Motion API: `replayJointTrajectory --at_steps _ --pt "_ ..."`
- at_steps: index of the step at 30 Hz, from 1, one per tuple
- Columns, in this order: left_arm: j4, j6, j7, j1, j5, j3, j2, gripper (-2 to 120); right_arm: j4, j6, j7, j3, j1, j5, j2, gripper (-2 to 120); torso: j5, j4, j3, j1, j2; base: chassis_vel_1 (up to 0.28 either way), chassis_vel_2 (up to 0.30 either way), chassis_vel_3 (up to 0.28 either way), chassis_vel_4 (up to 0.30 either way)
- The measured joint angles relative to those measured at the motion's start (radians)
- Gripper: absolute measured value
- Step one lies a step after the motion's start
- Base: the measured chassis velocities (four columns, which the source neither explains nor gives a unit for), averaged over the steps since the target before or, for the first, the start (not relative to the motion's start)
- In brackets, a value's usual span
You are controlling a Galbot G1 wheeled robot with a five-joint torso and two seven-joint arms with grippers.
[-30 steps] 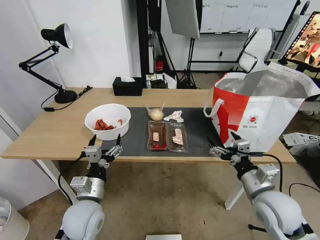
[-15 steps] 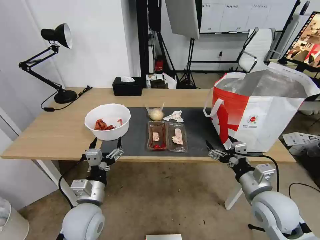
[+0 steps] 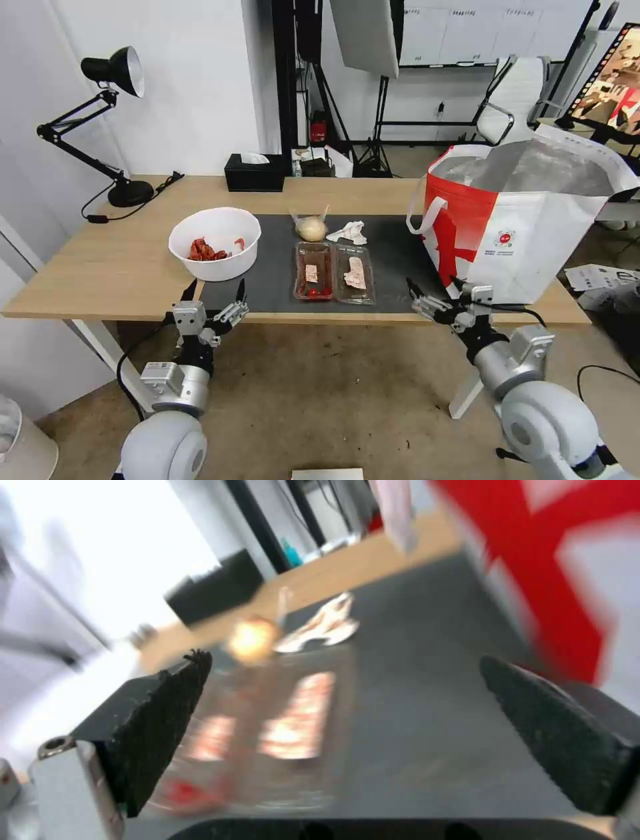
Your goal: Pick up the trash from the table and place it into the takeout bag.
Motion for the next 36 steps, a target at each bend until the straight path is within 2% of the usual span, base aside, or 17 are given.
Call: replayJointTrajectory --at_steps 1,2,4,5,6,8,9,11,18,29,36 --pt "0.007 0.001 0.001 -0.007 -0.008 0.008 0.003 100 0.021 0.031 0.133 -0.028 0.033 0.260 0.029 100 0.0002 0.0005 0.000 0.000 0.000 0.000 0.000 0.000 0.000" --pt "0.012 0.004 0.002 -0.017 -0.016 0.015 0.011 100 0.030 0.058 0.197 -0.049 0.049 0.394 0.055 100 -0.0003 -0.0003 0.000 0.000 0.000 0.000 0.000 0.000 0.000" --pt "0.012 0.006 0.003 -0.018 -0.019 0.016 0.015 100 0.030 0.069 0.222 -0.067 0.060 0.445 0.071 100 -0.0001 -0.0005 0.000 0.000 0.000 0.000 0.000 0.000 0.000" --pt "0.012 0.008 0.002 -0.016 -0.026 0.011 0.027 100 0.020 0.092 0.252 -0.118 0.082 0.503 0.106 100 0.0003 -0.0002 0.000 0.000 0.000 0.000 0.000 0.000 0.000" --pt "0.012 0.008 0.002 -0.016 -0.026 0.011 0.027 100 0.020 0.092 0.252 -0.118 0.082 0.503 0.106 100 0.0003 -0.0002 0.000 0.000 0.000 0.000 0.000 0.000 0.000" --pt "0.013 0.009 0.001 -0.010 -0.033 -0.001 0.039 100 -0.004 0.111 0.271 -0.200 0.108 0.526 0.151 100 0.0000 0.0001 0.000 0.000 0.000 0.000 0.000 0.000 0.000" --pt "0.013 0.009 0.001 -0.010 -0.033 -0.001 0.039 100 -0.004 0.111 0.271 -0.200 0.108 0.526 0.151 100 0.0000 0.0001 0.000 0.000 0.000 0.000 0.000 0.000 0.000" --pt "0.013 0.009 -0.002 -0.003 -0.036 -0.015 0.043 100 -0.039 0.118 0.282 -0.265 0.140 0.520 0.195 100 0.0000 0.0001 0.000 0.000 0.000 0.000 0.000 0.000 0.000" --pt "0.011 0.009 -0.010 0.021 -0.036 -0.028 0.041 100 -0.150 0.128 0.307 -0.347 0.220 0.467 0.299 100 0.0000 0.0001 0.000 0.000 0.000 0.000 0.000 0.000 0.000" --pt "0.004 0.006 -0.027 0.038 -0.035 -0.038 0.043 100 -0.213 0.136 0.349 -0.366 0.262 0.446 0.352 100 0.0002 0.0001 0.000 0.000 0.000 0.000 0.000 0.000 0.000" --pt "0.001 0.004 -0.027 0.039 -0.035 -0.035 0.043 100 -0.220 0.139 0.358 -0.357 0.263 0.453 0.355 100 0.0003 0.0000 0.000 0.000 0.000 0.000 0.000 0.000 0.000"
